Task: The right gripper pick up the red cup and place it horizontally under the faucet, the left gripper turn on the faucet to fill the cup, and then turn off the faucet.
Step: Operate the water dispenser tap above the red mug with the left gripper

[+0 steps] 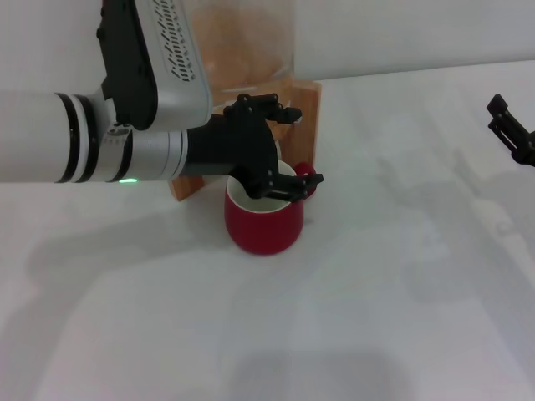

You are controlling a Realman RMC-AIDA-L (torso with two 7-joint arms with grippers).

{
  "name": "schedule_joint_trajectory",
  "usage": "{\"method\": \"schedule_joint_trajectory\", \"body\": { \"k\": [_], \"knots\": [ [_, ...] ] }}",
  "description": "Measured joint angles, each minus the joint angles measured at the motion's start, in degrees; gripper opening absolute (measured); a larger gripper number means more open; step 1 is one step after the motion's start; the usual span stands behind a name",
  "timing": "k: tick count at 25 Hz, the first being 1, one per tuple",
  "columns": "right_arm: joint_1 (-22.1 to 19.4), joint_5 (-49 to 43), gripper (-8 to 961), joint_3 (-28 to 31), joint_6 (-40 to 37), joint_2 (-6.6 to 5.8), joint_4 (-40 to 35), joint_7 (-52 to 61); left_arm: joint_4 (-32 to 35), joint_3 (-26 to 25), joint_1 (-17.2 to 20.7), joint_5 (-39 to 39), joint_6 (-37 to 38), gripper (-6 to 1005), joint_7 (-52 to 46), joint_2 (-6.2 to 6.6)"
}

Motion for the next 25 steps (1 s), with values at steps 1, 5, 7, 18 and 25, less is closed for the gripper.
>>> {"method": "schedule_joint_trajectory", "body": {
  "k": [1,5,7,18,25],
  "knots": [
    [-0.02,0.00,845,0.00,-0.06,0.00,0.00,0.00,0.00,0.00,-0.02,0.00,0.00,875,0.00,0.00],
    [-0.20,-0.02,845,0.00,-0.18,0.00,-0.01,0.00,0.00,0.00,-0.08,0.00,0.00,875,0.00,0.00],
    [-0.28,-0.04,845,0.00,-0.26,0.00,-0.03,0.00,0.00,0.00,-0.08,-0.01,-0.01,875,0.00,0.00],
    [-0.43,-0.07,845,-0.08,-0.58,0.00,-0.02,0.00,-0.18,0.00,-0.07,-0.02,-0.11,875,0.08,-0.05],
    [-0.50,-0.07,845,-0.09,-0.75,0.00,0.00,0.00,-0.35,-0.32,-0.07,-0.02,-0.22,875,0.05,-0.10]
  ]
}}
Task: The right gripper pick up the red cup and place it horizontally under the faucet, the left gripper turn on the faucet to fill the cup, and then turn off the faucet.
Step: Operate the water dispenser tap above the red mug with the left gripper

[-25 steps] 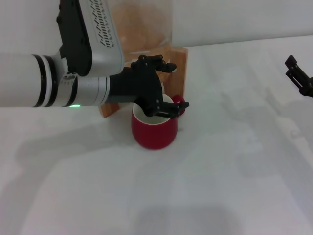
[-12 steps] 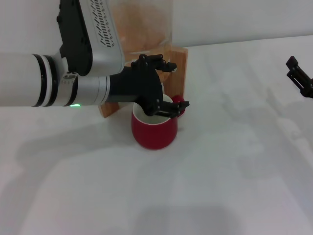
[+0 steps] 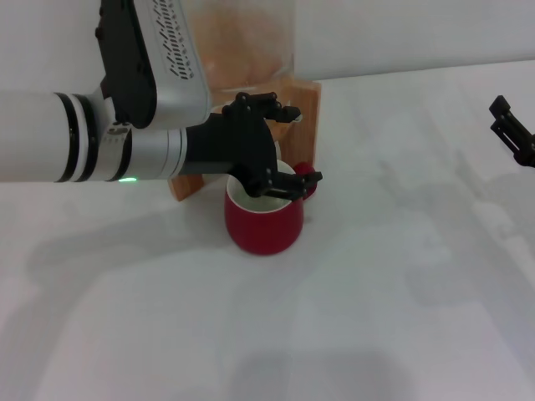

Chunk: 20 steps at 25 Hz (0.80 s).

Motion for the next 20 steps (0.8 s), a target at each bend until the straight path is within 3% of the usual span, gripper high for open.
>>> {"method": "schedule_joint_trajectory", "body": {
  "k": [20],
  "knots": [
    [-0.06,0.01,845,-0.09,-0.06,0.00,0.00,0.00,-1.31,-0.32,-0.60,0.03,-0.42,875,-0.02,0.20]
  ]
}}
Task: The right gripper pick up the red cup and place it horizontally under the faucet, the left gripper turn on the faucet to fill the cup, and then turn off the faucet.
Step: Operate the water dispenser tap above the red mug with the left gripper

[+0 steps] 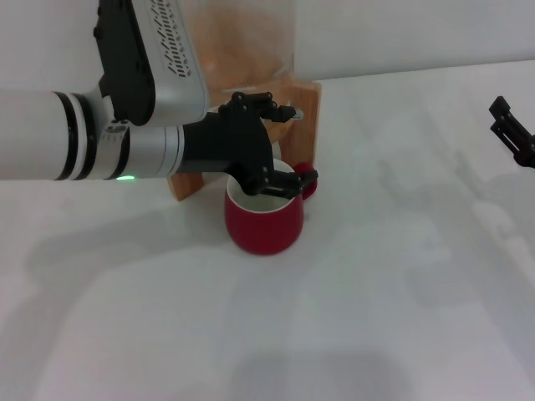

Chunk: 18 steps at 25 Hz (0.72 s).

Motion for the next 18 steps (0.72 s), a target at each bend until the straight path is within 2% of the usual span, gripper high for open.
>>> {"method": "schedule_joint_trajectory", "body": {
  "k": [18],
  "knots": [
    [-0.10,0.00,845,0.00,0.00,0.00,0.04,0.00,0.01,-0.76,-0.10,1.21,-0.10,875,0.17,-0.02]
  ]
}}
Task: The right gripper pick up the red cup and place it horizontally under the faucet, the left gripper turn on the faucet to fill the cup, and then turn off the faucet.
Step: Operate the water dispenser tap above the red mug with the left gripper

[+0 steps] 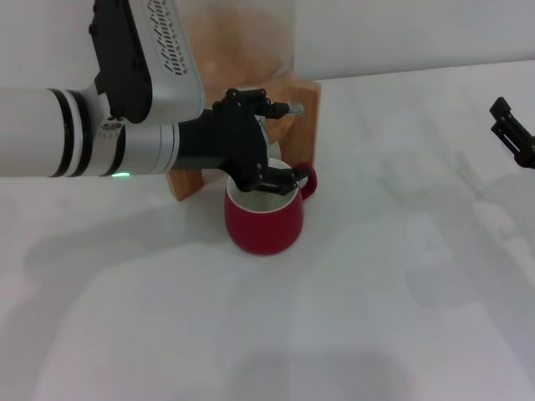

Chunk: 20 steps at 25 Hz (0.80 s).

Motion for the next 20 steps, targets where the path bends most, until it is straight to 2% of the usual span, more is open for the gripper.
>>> {"method": "schedule_joint_trajectory", "body": {
  "k": [20],
  "knots": [
    [0.00,0.00,845,0.00,-0.09,0.00,0.05,0.00,0.00,-0.04,-0.09,0.21,-1.30,875,-0.05,0.01]
  ]
}}
